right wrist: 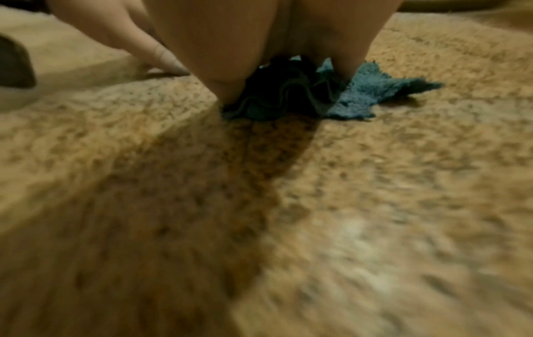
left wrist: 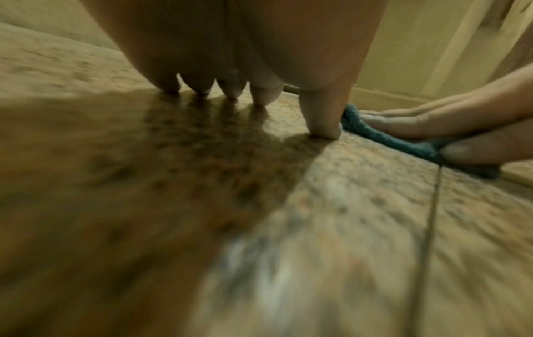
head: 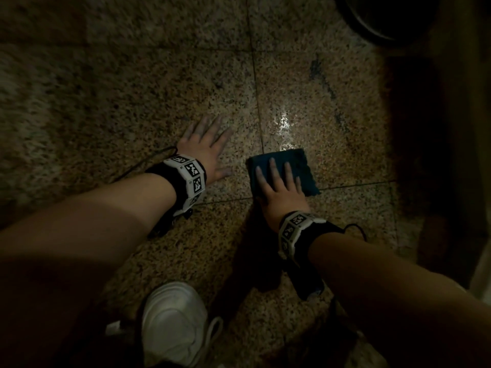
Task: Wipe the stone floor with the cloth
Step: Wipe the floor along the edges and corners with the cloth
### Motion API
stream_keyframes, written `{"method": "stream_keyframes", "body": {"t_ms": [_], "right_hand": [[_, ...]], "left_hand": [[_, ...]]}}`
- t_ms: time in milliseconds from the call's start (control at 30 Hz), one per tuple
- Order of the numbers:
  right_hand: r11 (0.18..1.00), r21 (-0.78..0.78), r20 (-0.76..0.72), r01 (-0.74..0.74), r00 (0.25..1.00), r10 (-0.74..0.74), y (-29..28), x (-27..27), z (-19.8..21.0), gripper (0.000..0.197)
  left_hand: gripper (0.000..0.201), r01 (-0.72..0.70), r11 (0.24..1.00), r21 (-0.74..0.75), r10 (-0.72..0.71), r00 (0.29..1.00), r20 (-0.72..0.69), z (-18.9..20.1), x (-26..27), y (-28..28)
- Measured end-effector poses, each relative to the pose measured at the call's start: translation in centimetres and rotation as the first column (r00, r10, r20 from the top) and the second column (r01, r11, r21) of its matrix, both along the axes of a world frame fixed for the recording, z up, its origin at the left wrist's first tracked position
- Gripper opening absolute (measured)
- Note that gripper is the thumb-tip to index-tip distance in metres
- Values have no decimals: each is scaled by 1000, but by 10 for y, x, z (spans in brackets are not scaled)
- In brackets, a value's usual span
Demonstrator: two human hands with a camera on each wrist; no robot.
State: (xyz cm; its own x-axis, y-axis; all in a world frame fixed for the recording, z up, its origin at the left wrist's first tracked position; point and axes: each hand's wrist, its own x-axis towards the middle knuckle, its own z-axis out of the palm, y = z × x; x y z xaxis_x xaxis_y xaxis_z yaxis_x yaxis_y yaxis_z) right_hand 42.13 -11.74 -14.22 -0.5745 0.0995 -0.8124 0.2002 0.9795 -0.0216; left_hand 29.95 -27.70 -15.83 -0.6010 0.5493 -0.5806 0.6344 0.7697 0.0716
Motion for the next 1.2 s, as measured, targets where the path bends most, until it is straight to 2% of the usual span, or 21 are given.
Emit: {"method": "stream_keyframes", "body": {"t_ms": [167,433,700,933,1067,1200], "right_hand": [[1000,-4,-40,2,999,-2,1,-16,-3,63],[998,-62,-123,19,992,-26,-6,-97,-7,62],[993,-51,-147,-108,984,100,-10,-57,-3,60],[966,-91,-39,-242,970,239,-34,-8,-4,64],[962,-112,-28,-249,968,248,-32,-13,-3,62],[956,-115,-69,-270,962,263,-38,-46,-1,60]], "left_hand": [[88,-8,1000,-30,7,1000,-14,2,5,-14],[94,-102,987,-127,104,995,11,5,5,-38],[97,-151,976,-154,156,988,19,6,6,-42],[88,-166,975,-145,172,984,34,8,5,-56],[83,-201,967,-159,210,977,41,11,8,-69],[82,-210,958,-196,222,974,43,13,13,-76]]}}
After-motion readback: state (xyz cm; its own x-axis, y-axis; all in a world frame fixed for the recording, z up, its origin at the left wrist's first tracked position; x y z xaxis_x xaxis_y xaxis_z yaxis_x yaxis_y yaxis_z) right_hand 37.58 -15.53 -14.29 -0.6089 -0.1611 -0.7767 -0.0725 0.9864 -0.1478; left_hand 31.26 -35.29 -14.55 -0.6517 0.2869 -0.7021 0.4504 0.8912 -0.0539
